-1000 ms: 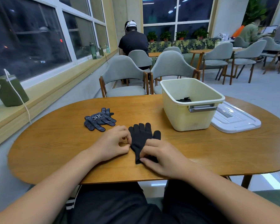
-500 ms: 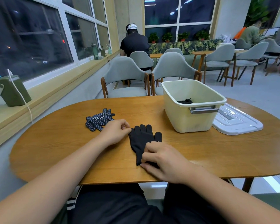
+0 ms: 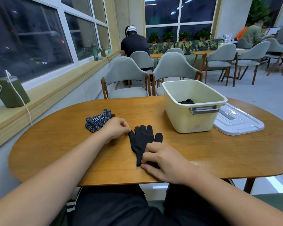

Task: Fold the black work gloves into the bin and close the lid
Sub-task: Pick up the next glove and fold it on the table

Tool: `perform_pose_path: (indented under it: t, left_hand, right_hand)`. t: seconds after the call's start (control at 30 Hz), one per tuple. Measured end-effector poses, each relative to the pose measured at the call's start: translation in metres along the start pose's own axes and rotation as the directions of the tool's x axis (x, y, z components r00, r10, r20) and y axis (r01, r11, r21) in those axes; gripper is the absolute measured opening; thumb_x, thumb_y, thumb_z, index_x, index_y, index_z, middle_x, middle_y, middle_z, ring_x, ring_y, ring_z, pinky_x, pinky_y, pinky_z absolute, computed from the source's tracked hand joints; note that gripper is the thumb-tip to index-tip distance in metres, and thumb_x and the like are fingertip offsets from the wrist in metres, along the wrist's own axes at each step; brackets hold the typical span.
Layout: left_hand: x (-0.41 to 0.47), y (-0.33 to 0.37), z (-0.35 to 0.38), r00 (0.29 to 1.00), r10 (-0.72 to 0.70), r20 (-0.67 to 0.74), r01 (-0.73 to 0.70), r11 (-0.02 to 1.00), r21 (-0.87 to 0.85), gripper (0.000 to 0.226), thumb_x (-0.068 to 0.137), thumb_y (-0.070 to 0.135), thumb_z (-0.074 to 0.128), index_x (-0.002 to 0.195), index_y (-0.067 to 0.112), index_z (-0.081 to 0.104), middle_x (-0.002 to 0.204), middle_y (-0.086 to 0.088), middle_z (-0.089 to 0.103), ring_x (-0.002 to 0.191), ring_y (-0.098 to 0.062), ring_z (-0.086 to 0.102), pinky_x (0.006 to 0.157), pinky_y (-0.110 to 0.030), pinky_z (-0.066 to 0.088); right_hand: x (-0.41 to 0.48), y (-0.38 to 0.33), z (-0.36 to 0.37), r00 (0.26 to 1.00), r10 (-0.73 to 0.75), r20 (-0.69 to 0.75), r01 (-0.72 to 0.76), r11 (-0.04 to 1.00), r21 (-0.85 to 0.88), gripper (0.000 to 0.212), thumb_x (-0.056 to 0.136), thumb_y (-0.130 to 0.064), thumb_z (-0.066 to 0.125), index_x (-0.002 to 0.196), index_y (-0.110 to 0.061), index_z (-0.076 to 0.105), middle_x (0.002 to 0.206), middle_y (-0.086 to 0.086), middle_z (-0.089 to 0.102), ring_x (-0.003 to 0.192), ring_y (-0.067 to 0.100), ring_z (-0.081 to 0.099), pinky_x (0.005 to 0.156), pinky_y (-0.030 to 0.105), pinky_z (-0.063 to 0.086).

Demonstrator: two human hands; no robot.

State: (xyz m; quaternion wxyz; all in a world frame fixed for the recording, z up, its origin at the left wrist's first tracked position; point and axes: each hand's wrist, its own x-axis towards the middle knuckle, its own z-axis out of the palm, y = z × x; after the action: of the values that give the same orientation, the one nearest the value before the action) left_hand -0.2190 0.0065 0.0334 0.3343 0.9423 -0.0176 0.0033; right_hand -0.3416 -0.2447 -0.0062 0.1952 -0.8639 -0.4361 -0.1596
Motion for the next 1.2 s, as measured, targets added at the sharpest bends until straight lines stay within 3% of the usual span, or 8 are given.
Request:
perform_pose_path:
  t: [0.2, 0.53, 0.63, 0.73, 0.83, 0.9, 1.07, 1.2]
  left_hand:
    - [0.003, -0.001, -0.001, 0.999, -0.025, 0.041, 0.023, 0.999, 0.039, 0.008, 0.089, 0.030, 0.086, 0.089, 0.025, 0.080, 0.099, 0.007, 0.076, 0.098, -0.012, 0.067, 0.075, -0.030, 0.051]
    - [0.009, 0.009, 0.005, 0.999, -0.015, 0.028, 0.013, 0.998, 0.057, 0.004, 0.093, 0.022, 0.079, 0.089, 0.021, 0.079, 0.096, 0.010, 0.077, 0.097, -0.009, 0.068, 0.076, -0.028, 0.050]
    - [0.008, 0.014, 0.006, 0.997, 0.070, -0.016, -0.068, 0.993, 0.099, 0.008, 0.094, 0.027, 0.079, 0.101, 0.027, 0.076, 0.102, 0.010, 0.073, 0.101, -0.013, 0.068, 0.085, -0.033, 0.054]
    - [0.005, 0.018, 0.015, 0.951, 0.301, -0.066, -0.284, 0.940, 0.187, 0.025, 0.103, 0.037, 0.067, 0.128, 0.034, 0.069, 0.128, 0.011, 0.063, 0.120, -0.011, 0.061, 0.102, -0.035, 0.050]
    - [-0.005, 0.026, 0.029, 0.868, 0.489, 0.087, -0.496, 0.848, 0.187, 0.044, 0.111, 0.041, 0.051, 0.155, 0.034, 0.053, 0.161, 0.012, 0.047, 0.151, -0.010, 0.040, 0.125, -0.041, 0.033]
    - [-0.014, 0.030, 0.040, 0.831, 0.505, 0.233, -0.550, 0.809, 0.209, 0.054, 0.114, 0.042, 0.044, 0.166, 0.029, 0.037, 0.174, 0.011, 0.030, 0.163, -0.008, 0.014, 0.133, -0.036, 0.015]
    - [-0.017, 0.031, 0.059, 0.803, 0.413, 0.429, -0.569, 0.744, 0.349, 0.064, 0.115, 0.053, 0.031, 0.172, 0.030, 0.013, 0.179, 0.012, 0.002, 0.164, -0.010, -0.010, 0.133, -0.038, -0.001]
    - [-0.013, 0.027, 0.063, 0.790, 0.385, 0.476, -0.594, 0.673, 0.441, 0.067, 0.112, 0.061, 0.024, 0.171, 0.039, 0.002, 0.179, 0.013, -0.009, 0.164, -0.013, -0.015, 0.135, -0.045, 0.000]
  right_hand:
    - [0.000, -0.002, 0.000, 1.000, 0.015, -0.020, -0.015, 1.000, 0.007, 0.021, 0.107, -0.041, 0.061, 0.098, -0.023, 0.067, 0.098, -0.006, 0.053, 0.087, 0.016, 0.051, 0.077, 0.039, 0.048]
    - [0.000, -0.002, -0.002, 1.000, 0.015, -0.023, -0.015, 1.000, 0.011, 0.021, 0.107, -0.041, 0.061, 0.099, -0.023, 0.068, 0.098, -0.008, 0.052, 0.088, 0.014, 0.051, 0.077, 0.038, 0.048]
    - [0.000, -0.002, -0.001, 1.000, 0.015, -0.020, -0.015, 1.000, 0.010, 0.021, 0.106, -0.041, 0.061, 0.101, -0.023, 0.069, 0.099, -0.007, 0.053, 0.088, 0.015, 0.052, 0.078, 0.038, 0.048]
    - [0.000, -0.002, -0.002, 1.000, 0.010, -0.025, -0.009, 1.000, 0.012, 0.019, 0.106, -0.040, 0.061, 0.102, -0.023, 0.069, 0.100, -0.007, 0.054, 0.088, 0.015, 0.052, 0.078, 0.037, 0.048]
    - [0.000, -0.003, -0.002, 1.000, 0.002, -0.030, -0.002, 1.000, 0.008, 0.017, 0.105, -0.039, 0.063, 0.102, -0.024, 0.069, 0.100, -0.007, 0.054, 0.088, 0.015, 0.052, 0.078, 0.036, 0.047]
    - [0.001, -0.003, -0.002, 1.000, 0.006, -0.027, -0.006, 1.000, 0.008, 0.016, 0.105, -0.039, 0.063, 0.101, -0.024, 0.068, 0.100, -0.007, 0.054, 0.089, 0.015, 0.052, 0.078, 0.035, 0.047]
    - [-0.001, -0.003, -0.003, 0.999, 0.005, -0.039, -0.004, 0.999, 0.032, 0.016, 0.103, -0.036, 0.067, 0.098, -0.021, 0.069, 0.100, -0.006, 0.054, 0.094, 0.013, 0.051, 0.078, 0.028, 0.044]
    - [0.000, -0.003, -0.002, 1.000, 0.007, -0.030, -0.006, 0.999, 0.033, 0.019, 0.104, -0.038, 0.064, 0.101, -0.020, 0.070, 0.103, -0.006, 0.054, 0.100, 0.015, 0.053, 0.083, 0.037, 0.050]
